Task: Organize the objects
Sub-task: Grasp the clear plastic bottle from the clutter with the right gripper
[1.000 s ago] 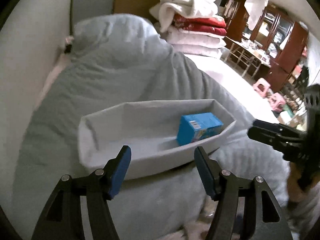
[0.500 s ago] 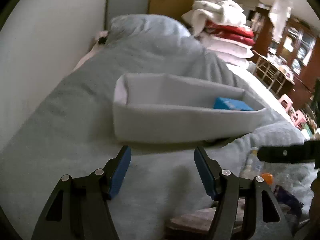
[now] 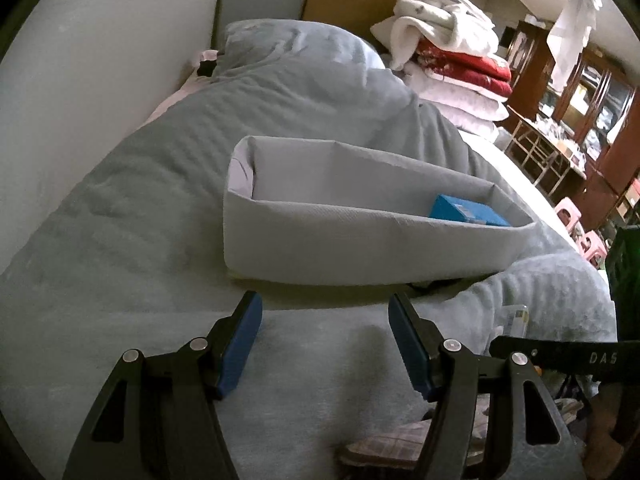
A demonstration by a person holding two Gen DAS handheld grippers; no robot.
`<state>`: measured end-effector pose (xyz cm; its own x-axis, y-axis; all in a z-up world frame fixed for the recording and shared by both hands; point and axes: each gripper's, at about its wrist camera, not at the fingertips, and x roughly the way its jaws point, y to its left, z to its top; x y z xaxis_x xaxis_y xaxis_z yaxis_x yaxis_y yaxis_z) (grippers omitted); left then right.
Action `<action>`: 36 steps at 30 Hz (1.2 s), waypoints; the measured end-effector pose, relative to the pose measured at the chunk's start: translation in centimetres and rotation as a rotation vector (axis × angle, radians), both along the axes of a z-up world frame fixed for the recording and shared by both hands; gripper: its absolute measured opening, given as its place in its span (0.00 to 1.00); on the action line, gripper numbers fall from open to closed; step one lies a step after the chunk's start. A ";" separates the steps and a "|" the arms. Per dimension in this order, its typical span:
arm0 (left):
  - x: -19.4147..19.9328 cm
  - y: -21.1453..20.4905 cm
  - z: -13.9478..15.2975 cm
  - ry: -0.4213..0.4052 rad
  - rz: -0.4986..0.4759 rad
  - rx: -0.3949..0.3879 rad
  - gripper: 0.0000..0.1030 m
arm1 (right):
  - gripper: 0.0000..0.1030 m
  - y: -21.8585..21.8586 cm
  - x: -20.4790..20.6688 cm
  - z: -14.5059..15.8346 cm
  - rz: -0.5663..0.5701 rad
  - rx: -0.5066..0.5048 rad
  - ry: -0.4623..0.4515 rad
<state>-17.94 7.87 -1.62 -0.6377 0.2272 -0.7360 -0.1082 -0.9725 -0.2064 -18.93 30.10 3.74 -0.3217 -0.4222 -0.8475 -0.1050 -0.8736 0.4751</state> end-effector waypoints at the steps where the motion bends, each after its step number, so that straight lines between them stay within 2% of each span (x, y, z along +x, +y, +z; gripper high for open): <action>1: 0.0 0.1 0.0 -0.001 -0.003 -0.003 0.63 | 0.45 0.2 0.0 -0.1 -0.002 -0.013 -0.004; 5: -0.1 0.0 -0.2 -0.007 -0.007 -0.006 0.63 | 0.45 0.6 -0.1 -0.4 -0.006 -0.045 -0.017; 22: -0.2 0.1 -0.2 -0.016 -0.014 -0.012 0.63 | 0.45 0.9 0.2 0.0 -0.002 -0.050 -0.019; 30: 0.1 0.3 -0.2 -0.007 -0.022 -0.006 0.63 | 0.45 1.0 0.8 0.9 0.009 -0.080 0.040; 36: 0.5 0.2 0.4 0.022 -0.037 0.023 0.63 | 0.42 1.7 1.6 2.8 -0.005 -0.080 0.119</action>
<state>-17.42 8.07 -1.20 -0.6449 0.2677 -0.7158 -0.1485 -0.9627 -0.2262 -17.30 31.84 6.57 -0.4197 -0.4854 -0.7669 -0.0482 -0.8318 0.5529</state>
